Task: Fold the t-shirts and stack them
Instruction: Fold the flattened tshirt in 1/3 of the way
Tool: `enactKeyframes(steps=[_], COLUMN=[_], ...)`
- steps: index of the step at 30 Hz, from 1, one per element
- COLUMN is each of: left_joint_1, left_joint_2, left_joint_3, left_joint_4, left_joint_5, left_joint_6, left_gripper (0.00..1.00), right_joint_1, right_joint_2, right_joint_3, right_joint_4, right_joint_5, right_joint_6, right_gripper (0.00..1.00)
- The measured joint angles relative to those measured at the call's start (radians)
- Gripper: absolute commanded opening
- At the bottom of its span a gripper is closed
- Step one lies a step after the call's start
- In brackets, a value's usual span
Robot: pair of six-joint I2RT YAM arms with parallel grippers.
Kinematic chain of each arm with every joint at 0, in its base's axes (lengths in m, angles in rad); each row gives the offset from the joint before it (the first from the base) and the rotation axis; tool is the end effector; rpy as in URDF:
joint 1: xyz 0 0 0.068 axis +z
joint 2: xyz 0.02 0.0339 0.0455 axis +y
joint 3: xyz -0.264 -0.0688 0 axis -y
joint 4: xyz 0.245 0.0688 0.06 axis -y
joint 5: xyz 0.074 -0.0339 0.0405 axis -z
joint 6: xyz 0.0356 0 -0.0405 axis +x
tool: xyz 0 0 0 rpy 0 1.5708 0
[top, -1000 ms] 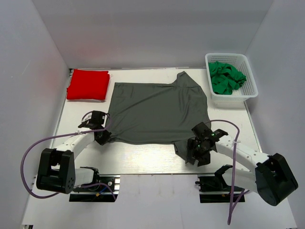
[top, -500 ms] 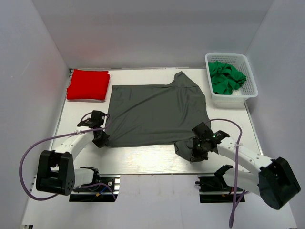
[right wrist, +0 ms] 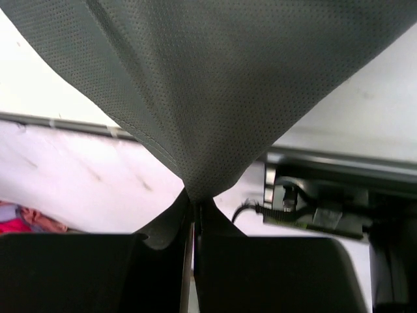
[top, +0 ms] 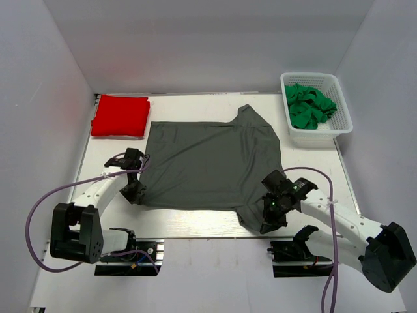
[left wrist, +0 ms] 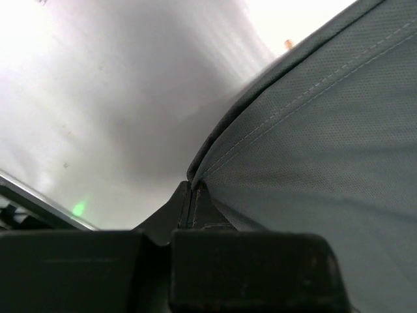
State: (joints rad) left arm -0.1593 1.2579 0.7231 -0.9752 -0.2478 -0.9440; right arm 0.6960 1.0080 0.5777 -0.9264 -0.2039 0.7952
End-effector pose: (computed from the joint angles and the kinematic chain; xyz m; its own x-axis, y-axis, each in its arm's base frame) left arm 0.1857 -0.0210 0.1831 -0.6907 -0.6843 -0.2339 -0.7166 0.6911 0.0944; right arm 0.1105 0.1017 0.1827 -0.9969 0.0782 -0.0075 0.0727 0.9542 0.2902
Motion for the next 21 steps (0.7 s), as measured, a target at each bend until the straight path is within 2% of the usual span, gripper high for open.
enactKeyframes(steps=[6, 13, 21], left_joint_1=[0.000, 0.000, 0.000], left_joint_2=[0.044, 0.088, 0.237], left_joint_3=[0.042, 0.153, 0.308], left_joint_4=[-0.038, -0.037, -0.041], left_joint_5=[0.000, 0.002, 0.008], left_joint_6=[0.001, 0.028, 0.050], left_gripper=[0.00, 0.00, 0.00], right_joint_1=[0.000, -0.023, -0.142], right_joint_2=[0.011, 0.241, 0.345], right_joint_3=[0.019, 0.312, 0.496], right_joint_4=[-0.017, -0.003, 0.005], right_joint_5=[-0.020, 0.054, 0.178], right_joint_6=[-0.023, -0.079, -0.145], right_gripper=[0.00, 0.00, 0.00])
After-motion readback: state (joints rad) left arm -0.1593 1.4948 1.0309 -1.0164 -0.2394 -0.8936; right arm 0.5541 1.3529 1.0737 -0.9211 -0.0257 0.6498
